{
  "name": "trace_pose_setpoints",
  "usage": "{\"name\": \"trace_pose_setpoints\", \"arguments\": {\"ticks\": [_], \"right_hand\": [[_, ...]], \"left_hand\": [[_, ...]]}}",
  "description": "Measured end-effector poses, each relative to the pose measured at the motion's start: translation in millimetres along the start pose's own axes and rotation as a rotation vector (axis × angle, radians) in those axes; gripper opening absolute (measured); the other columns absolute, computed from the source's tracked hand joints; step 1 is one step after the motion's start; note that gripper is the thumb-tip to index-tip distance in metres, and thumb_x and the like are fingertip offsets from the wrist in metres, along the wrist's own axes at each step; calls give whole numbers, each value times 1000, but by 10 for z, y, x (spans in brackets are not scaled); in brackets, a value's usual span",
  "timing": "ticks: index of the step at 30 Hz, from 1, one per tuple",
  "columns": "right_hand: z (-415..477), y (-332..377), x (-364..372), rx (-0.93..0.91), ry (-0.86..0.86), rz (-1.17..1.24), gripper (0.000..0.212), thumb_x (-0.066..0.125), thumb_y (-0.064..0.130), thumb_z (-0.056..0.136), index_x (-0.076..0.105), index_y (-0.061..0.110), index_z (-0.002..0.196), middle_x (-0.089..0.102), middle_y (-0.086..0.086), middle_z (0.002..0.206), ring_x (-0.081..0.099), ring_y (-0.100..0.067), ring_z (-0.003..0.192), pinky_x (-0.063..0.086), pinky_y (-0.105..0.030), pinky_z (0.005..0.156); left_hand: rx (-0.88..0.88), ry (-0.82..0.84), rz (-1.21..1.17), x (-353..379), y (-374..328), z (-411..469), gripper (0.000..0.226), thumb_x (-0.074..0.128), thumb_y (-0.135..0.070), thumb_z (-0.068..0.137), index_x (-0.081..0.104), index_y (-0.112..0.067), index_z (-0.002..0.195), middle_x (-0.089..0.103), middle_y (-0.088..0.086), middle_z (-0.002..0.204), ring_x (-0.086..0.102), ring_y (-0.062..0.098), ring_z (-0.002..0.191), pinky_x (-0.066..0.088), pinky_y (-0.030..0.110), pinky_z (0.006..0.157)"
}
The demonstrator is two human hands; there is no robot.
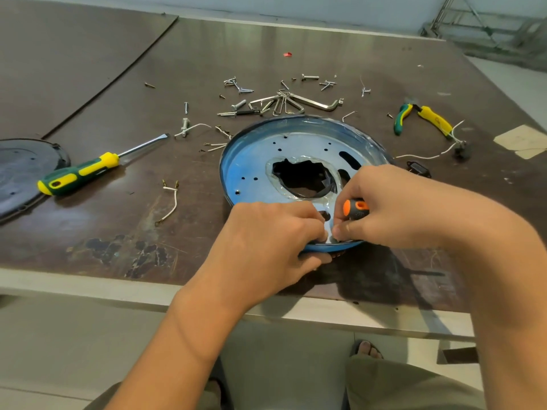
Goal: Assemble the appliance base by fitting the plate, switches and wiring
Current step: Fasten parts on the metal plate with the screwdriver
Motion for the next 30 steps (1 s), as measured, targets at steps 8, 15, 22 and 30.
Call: {"name": "trace_pose_setpoints", "arguments": {"ticks": [8, 15, 22, 30], "right_hand": [[-48, 5, -26, -41, 45, -57, 27, 67, 48, 86, 74, 22, 82, 64, -3, 69, 52, -16, 60, 43, -33, 57], [-15, 3, -54, 45, -9, -3, 22, 78, 46, 79, 73, 26, 85, 71, 3, 80, 65, -14, 76, 52, -31, 66], [-38, 2, -34, 9, -4, -43, 31, 71, 44, 83, 69, 15, 71, 53, -5, 58, 43, -17, 53, 36, -32, 52], [-30, 34, -75, -5, -35, 16, 16, 79, 41, 78, 73, 26, 78, 72, 2, 78, 65, -17, 73, 57, -42, 72]], "left_hand": [[80, 1, 17, 32, -66, -57, 28, 57, -48, 95, 74, -26, 95, 73, -13, 103, 69, 10, 91, 54, 33, 60], [73, 27, 24, 35, -85, -47, 35, 44, -48, 102, 71, -26, 96, 70, -11, 104, 68, 10, 89, 52, 33, 59], [90, 24, 55, 32, -113, -52, 36, 44, -45, 103, 72, -24, 97, 72, -10, 106, 69, 13, 93, 54, 36, 62], [87, 9, 54, 28, -107, -43, 37, 44, -44, 103, 72, -21, 97, 72, -7, 104, 70, 15, 95, 55, 39, 65]]}}
Point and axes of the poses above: each hand's wrist, its own z-axis towards the middle knuckle, its own x-axis out of the palm, y = z × x, the point moved 6 cm from there along z, towards the middle knuckle
